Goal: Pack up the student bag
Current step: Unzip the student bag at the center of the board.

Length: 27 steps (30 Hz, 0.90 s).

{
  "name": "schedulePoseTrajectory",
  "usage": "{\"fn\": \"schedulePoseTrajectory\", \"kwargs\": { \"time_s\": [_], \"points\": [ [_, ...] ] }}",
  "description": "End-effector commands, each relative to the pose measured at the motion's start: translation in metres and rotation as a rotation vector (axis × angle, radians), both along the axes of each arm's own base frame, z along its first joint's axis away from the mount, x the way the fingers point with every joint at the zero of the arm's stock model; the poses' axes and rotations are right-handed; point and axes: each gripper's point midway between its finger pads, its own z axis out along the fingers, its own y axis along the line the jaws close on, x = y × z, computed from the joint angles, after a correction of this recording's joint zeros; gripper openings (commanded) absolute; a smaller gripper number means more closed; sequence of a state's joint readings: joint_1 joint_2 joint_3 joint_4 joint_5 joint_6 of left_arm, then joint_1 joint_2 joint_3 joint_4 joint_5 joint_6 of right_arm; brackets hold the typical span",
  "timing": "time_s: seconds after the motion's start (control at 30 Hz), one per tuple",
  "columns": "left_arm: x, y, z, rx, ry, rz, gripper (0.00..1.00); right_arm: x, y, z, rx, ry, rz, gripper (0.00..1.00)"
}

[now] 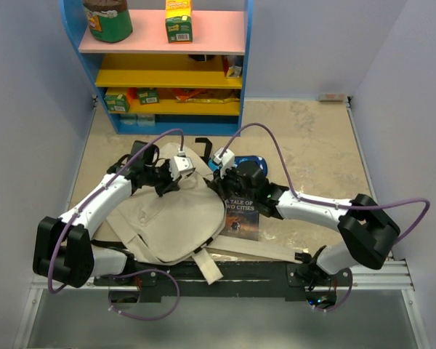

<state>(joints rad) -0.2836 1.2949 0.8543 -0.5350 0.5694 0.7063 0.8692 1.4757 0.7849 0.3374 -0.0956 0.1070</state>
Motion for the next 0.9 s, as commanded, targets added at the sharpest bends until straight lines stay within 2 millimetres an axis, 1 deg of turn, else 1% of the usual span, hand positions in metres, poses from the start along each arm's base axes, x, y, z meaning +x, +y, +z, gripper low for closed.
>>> {"fn": "schedulePoseTrajectory", "kwargs": {
  "time_s": [0.0,0.03,0.07,0.1,0.17,0.2,0.23,0.3,0.33,0.37,0.43,0.5,0.53,0.57,0.6,0.63,0.67,0.7,0.73,0.77,0.8,0.83,0.87],
  "points": [
    [0.048,-0.001,0.022,-0.055,-0.138,0.170,0.00,-0.005,-0.004,0.028,0.113,-0.025,-0.034,0.00],
    [0.052,0.001,0.022,-0.053,-0.140,0.192,0.00,-0.006,-0.006,0.030,0.122,-0.025,-0.039,0.00],
    [0.056,0.004,0.019,-0.042,-0.139,0.227,0.00,-0.009,-0.009,0.027,0.126,-0.012,-0.048,0.00],
    [0.062,0.004,0.023,-0.049,-0.161,0.245,0.00,-0.010,-0.012,0.034,0.143,-0.021,-0.055,0.00],
    [0.068,0.008,0.023,-0.050,-0.164,0.298,0.00,-0.014,-0.018,0.033,0.154,-0.007,-0.070,0.00],
    [0.073,0.009,0.026,-0.053,-0.179,0.314,0.00,-0.015,-0.022,0.044,0.180,-0.021,-0.083,0.00],
    [0.077,0.010,0.026,-0.052,-0.183,0.335,0.00,-0.019,-0.026,0.040,0.182,-0.014,-0.088,0.00],
    [0.084,0.017,0.026,-0.039,-0.196,0.397,0.00,-0.023,-0.032,0.045,0.211,-0.003,-0.103,0.00],
    [0.087,0.020,0.025,-0.032,-0.195,0.418,0.00,-0.026,-0.038,0.049,0.226,-0.007,-0.115,0.00],
    [0.090,0.025,0.023,-0.016,-0.199,0.453,0.00,-0.029,-0.041,0.049,0.236,0.001,-0.122,0.00],
    [0.093,0.028,0.021,-0.011,-0.196,0.475,0.00,-0.034,-0.048,0.050,0.247,0.007,-0.129,0.00],
    [0.087,0.023,0.017,-0.023,-0.159,0.448,0.00,-0.037,-0.050,0.046,0.249,0.018,-0.133,0.00],
    [0.085,0.020,0.020,-0.039,-0.154,0.436,0.00,-0.038,-0.050,0.046,0.248,0.019,-0.131,0.00],
    [0.079,0.011,0.021,-0.075,-0.129,0.398,0.00,-0.037,-0.050,0.044,0.247,0.023,-0.134,0.00],
    [0.073,0.007,0.022,-0.088,-0.112,0.372,0.00,-0.036,-0.050,0.044,0.249,0.023,-0.137,0.00],
    [0.067,0.000,0.026,-0.104,-0.110,0.338,0.00,-0.034,-0.047,0.050,0.267,0.014,-0.135,0.00],
    [0.059,-0.009,0.026,-0.118,-0.100,0.289,0.00,-0.032,-0.044,0.047,0.260,0.018,-0.134,0.00],
    [0.051,-0.013,0.024,-0.117,-0.083,0.256,0.00,-0.030,-0.042,0.048,0.263,0.016,-0.135,0.00],
    [0.043,-0.020,0.025,-0.121,-0.080,0.218,0.00,-0.025,-0.037,0.055,0.274,0.002,-0.134,0.00],
    [0.036,-0.025,0.022,-0.122,-0.075,0.174,0.00,-0.022,-0.034,0.057,0.274,-0.005,-0.135,0.00],
    [0.029,-0.027,0.019,-0.113,-0.056,0.148,0.00,-0.018,-0.031,0.053,0.264,-0.002,-0.137,0.00],
    [0.024,-0.030,0.018,-0.111,-0.051,0.123,0.00,-0.014,-0.030,0.057,0.267,-0.015,-0.151,0.00],
    [0.018,-0.032,0.016,-0.113,-0.045,0.086,0.00,-0.009,-0.027,0.065,0.279,-0.030,-0.154,0.00]
  ]
}}
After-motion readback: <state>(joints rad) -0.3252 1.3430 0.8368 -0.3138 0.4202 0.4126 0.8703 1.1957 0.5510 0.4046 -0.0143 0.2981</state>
